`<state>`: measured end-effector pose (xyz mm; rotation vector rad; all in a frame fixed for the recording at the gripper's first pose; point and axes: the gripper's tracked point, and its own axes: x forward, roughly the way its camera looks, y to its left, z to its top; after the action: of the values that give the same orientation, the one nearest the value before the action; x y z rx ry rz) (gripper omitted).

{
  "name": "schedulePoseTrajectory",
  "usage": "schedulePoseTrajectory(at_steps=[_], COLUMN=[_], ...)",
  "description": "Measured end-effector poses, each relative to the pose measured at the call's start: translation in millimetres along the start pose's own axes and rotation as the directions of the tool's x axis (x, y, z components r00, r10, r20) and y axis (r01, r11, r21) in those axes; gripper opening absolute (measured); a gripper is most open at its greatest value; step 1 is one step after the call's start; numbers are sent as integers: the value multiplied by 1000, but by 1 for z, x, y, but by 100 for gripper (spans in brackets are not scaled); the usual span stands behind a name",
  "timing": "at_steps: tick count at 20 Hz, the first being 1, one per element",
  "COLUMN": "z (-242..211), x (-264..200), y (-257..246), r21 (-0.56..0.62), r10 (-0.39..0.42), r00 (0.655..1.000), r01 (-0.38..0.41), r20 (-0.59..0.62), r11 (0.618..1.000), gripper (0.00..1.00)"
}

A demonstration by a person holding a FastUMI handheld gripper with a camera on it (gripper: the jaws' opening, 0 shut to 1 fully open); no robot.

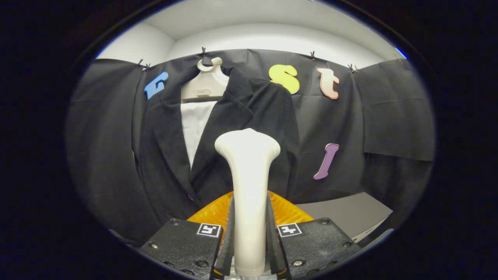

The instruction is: Iron the clothes twice with a garment steamer, once on the left side and once on the right side.

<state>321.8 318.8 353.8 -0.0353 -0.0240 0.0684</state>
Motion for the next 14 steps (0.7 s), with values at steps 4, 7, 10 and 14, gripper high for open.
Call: schedulePoseTrajectory(at_steps=[4, 7, 10, 14], z=[-26, -41, -54, -74], x=[-2, -4, -5, -6], y=[2, 1, -2, -6], r21=[-13, -18, -21, -30], r10=[4, 7, 3, -1], r00=[999, 998, 996, 993], r01=[-4, -8, -5, -3], r20=[-41, -67, -86, -116], r11=[1000, 1000, 1000, 1000], gripper=[39, 39, 39, 39])
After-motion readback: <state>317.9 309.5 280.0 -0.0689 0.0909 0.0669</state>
